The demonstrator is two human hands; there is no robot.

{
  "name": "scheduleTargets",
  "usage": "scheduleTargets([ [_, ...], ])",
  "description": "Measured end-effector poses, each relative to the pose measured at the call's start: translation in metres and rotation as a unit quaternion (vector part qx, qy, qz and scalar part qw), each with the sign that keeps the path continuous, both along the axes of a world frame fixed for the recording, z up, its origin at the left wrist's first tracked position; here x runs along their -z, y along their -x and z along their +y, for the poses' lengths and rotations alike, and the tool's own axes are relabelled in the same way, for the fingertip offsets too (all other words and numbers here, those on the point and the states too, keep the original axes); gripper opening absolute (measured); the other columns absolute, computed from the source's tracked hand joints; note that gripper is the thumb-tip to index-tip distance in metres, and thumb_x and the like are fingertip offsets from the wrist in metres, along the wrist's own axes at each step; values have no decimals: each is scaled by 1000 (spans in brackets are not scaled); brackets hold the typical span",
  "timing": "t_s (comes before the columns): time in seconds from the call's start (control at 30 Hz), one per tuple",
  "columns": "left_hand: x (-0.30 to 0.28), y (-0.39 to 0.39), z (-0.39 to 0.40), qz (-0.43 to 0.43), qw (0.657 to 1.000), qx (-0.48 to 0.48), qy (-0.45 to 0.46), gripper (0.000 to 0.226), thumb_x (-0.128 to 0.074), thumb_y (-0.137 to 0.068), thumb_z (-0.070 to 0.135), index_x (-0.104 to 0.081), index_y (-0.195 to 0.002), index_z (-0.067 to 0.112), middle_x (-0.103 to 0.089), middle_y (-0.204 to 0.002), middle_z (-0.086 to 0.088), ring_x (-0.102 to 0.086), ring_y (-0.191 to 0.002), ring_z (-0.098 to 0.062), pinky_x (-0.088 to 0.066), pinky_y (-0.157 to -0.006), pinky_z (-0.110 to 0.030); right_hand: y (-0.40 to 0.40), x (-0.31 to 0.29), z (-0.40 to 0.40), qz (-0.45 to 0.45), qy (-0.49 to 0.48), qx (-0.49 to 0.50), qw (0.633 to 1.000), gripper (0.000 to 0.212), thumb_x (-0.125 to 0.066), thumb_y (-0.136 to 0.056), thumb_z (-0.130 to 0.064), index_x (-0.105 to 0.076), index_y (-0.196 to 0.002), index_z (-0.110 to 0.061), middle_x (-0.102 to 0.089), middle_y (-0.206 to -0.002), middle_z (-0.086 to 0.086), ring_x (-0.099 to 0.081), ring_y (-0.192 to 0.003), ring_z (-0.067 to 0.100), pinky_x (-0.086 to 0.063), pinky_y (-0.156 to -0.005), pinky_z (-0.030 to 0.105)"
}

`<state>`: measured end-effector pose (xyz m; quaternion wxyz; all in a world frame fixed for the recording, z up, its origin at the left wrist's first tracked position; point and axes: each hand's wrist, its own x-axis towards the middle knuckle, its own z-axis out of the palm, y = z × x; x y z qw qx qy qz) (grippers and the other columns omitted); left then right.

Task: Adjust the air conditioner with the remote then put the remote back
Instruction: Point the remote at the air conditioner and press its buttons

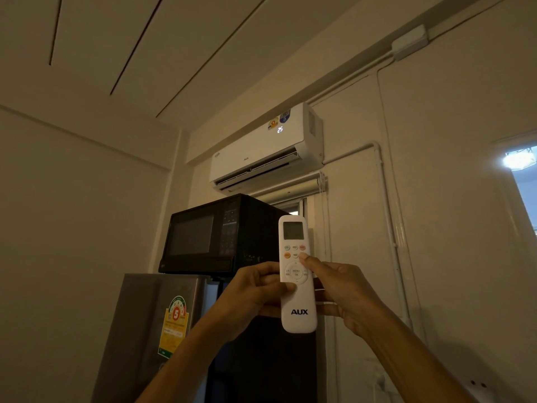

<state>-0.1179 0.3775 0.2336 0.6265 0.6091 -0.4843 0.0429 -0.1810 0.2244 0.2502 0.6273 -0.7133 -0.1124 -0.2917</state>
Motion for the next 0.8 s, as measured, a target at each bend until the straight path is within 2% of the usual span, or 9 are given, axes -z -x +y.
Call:
scheduleTargets([
  [0.2,0,2,0,-2,1000,-2,1,27,-58,-87,4,-56,-112,13,-75,-98,-5,-72,-94,-22,-61,-74,-34,1,-1,0,-7,1,-1,1000,15,-62,-83,-34,-60,-88,-19,-67,-81,2,-67,-69,17,-53,-50,29],
  [0.43,-1,5,1,-2,1000,-5,0,27,-58,-87,4,-56,-112,13,-75,-99,-5,-72,-95,-23,-61,-76,-35,3,-1,0,-5,2,-4,1000,20,-62,-83,-34,-60,-93,-17,-67,-84,4,-67,-72,19,-55,-55,32],
  [0.67,-1,6,1,-2,1000,-8,-2,27,-58,-87,4,-56,-112,14,-75,-98,-4,-72,-94,-22,-61,-74,-34,4,0,0,-7,-1,0,1000,16,-62,-82,-34,-61,-88,-19,-67,-82,2,-67,-70,18,-54,-52,31],
  [0.8,-1,7,-1,-2,1000,-2,0,25,-58,-87,4,-57,-109,15,-76,-95,-2,-72,-93,-21,-61,-73,-33,5,0,-2,-4,-2,-1,1000,20,-62,-82,-34,-61,-93,-18,-68,-84,3,-67,-72,19,-55,-54,31],
])
